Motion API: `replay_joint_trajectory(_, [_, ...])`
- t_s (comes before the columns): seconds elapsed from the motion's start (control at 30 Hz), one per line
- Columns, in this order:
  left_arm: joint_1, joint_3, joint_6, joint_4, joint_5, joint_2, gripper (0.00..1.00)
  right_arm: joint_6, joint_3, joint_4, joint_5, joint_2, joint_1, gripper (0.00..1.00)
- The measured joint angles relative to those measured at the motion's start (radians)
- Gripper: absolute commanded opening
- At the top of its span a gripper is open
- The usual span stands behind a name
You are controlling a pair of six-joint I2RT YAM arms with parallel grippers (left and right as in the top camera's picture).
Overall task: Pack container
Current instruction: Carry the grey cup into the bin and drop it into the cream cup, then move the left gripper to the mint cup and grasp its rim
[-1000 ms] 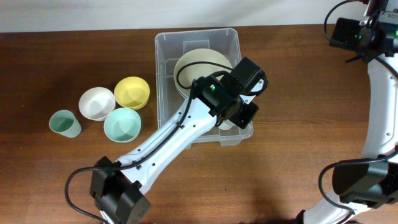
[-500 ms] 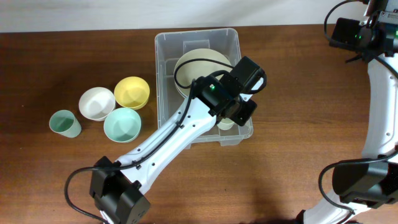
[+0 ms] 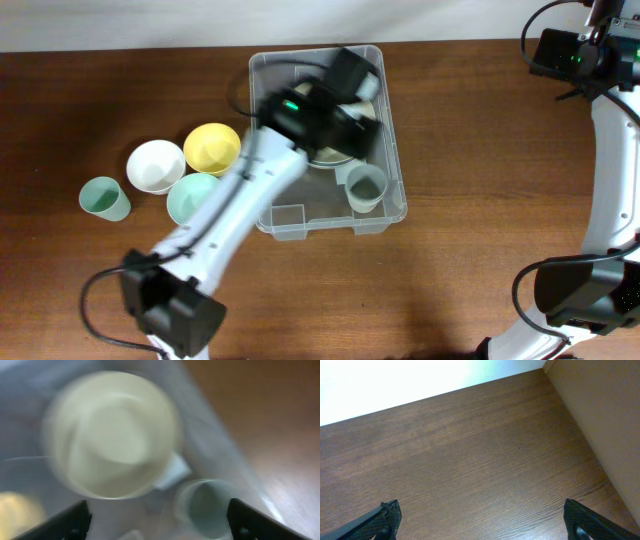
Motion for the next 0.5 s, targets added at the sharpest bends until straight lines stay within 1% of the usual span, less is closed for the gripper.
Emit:
replay_joint_trajectory(0.13, [0.216, 0.008, 0.005, -0.038, -0.054, -0.065, 0.78, 0.0, 0.0, 0.0, 0.0, 0.0, 0.0, 0.99])
replay_joint_trajectory(0.17, [0.256, 0.011, 0.005, -0.05, -0.066, -0.077, 0.83, 0.0, 0.0, 0.0, 0.0, 0.0, 0.0, 0.99])
replay_joint_trajectory(0.23, [0.376, 0.016, 0.003, -0.105, -0.099, -0.107, 0.87, 0.0, 0.0, 0.0, 0.0, 0.0, 0.0, 0.99])
replay_joint_trajectory(0.27, [0.418, 0.018, 0.004, -0.13, -0.108, -0.114, 0.87, 0.0, 0.0, 0.0, 0.0, 0.0, 0.0, 0.99])
replay_joint_trajectory(0.3, [0.489, 0.02, 0.004, -0.157, -0.125, -0.121, 0.87, 0.0, 0.0, 0.0, 0.0, 0.0, 0.0, 0.99])
replay_joint_trajectory(0.33, [0.52, 0.022, 0.003, -0.176, -0.13, -0.121, 0.87, 0.0, 0.0, 0.0, 0.001, 0.0, 0.0, 0.99])
replay_joint_trajectory(0.37, [0.568, 0.022, -0.007, -0.212, -0.133, -0.121, 0.91, 0.0, 0.0, 0.0, 0.0, 0.0, 0.0, 0.99])
replay_joint_trajectory(0.43, [0.658, 0.022, -0.038, -0.266, -0.138, -0.121, 0.95, 0.0, 0.0, 0.0, 0.0, 0.0, 0.0, 0.99])
replay_joint_trajectory(0.47, [0.702, 0.022, -0.056, -0.286, -0.141, -0.121, 0.99, 0.0, 0.0, 0.0, 0.0, 0.0, 0.0, 0.99])
replay_joint_trajectory(0.5, [0.795, 0.022, -0.106, -0.315, -0.153, -0.121, 0.99, 0.0, 0.0, 0.0, 0.0, 0.0, 0.0, 0.99])
